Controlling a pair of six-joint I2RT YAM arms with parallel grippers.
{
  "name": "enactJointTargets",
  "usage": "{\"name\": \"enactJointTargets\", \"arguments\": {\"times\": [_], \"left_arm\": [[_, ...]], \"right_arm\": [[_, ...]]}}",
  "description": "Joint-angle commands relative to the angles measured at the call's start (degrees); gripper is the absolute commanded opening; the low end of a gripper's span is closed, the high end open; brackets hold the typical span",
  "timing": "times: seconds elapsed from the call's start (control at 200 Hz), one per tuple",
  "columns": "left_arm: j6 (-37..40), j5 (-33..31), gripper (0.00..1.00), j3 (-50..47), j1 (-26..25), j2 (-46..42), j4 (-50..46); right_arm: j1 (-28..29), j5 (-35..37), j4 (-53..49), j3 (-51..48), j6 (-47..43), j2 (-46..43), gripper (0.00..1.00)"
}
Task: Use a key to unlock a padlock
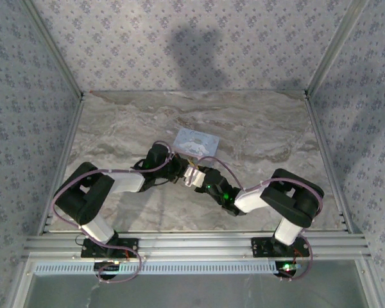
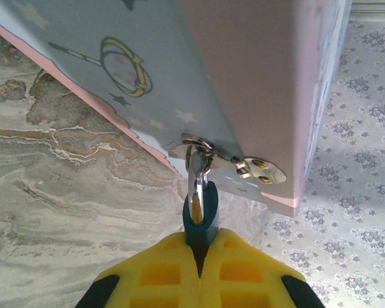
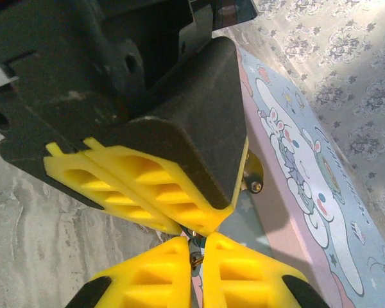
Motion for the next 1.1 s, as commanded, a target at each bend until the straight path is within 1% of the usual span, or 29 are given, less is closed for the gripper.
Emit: {"name": "enactJointTargets", "arguments": {"times": [0.0, 0.24, 0.37, 0.46, 0.565, 0.625, 0.719, 0.789, 0.929, 1.094], "left_arm": [[0.02, 1.56, 0.00, 1.27, -0.44, -1.87, 1.47], [-0.43, 1.19, 0.00, 0.90, -0.47, -2.16, 1.91], [-0.42, 1.14, 0.00, 0.80, -0.46, -2.18, 1.90], [-0.51, 1.19, 0.00, 0.80, -0.54, -2.19, 1.90], [-0.44, 1.11, 0.00, 0.80, -0.52, -2.34, 1.93], [-0.43, 1.11, 0.00, 0.80, -0.58, -2.41, 1.91], [-0.35, 1.19, 0.00, 0.80, -0.69, -2.36, 1.90], [-0.34, 1.15, 0.00, 0.88, -0.79, -2.27, 1.90], [-0.27, 1.10, 0.00, 1.03, -0.95, -2.00, 2.00], [-0.34, 1.02, 0.00, 1.37, -1.35, -1.65, 2.01]], "right_arm": [[0.18, 2.09, 2.44, -0.44, 0.70, 0.84, 0.08], [0.13, 3.67, 4.43, -1.86, 1.54, 1.29, 0.05], [0.14, 3.63, 4.96, -2.47, 1.76, 1.14, 0.10], [0.13, 3.63, 4.96, -2.51, 1.84, 1.25, 0.10], [0.17, 3.93, 4.97, -2.24, 1.90, 1.63, 0.05], [0.19, 4.39, 5.01, -2.13, 2.09, 1.66, 0.00], [0.10, 5.07, 5.31, -2.13, 3.37, 1.45, 0.00], [0.04, 5.16, 5.01, -2.16, 5.10, 0.77, 0.00], [-0.66, 4.51, 2.91, -1.88, 11.53, -1.24, 0.00], [-2.75, -1.15, -0.76, -2.26, 22.08, -4.01, 0.00]]}}
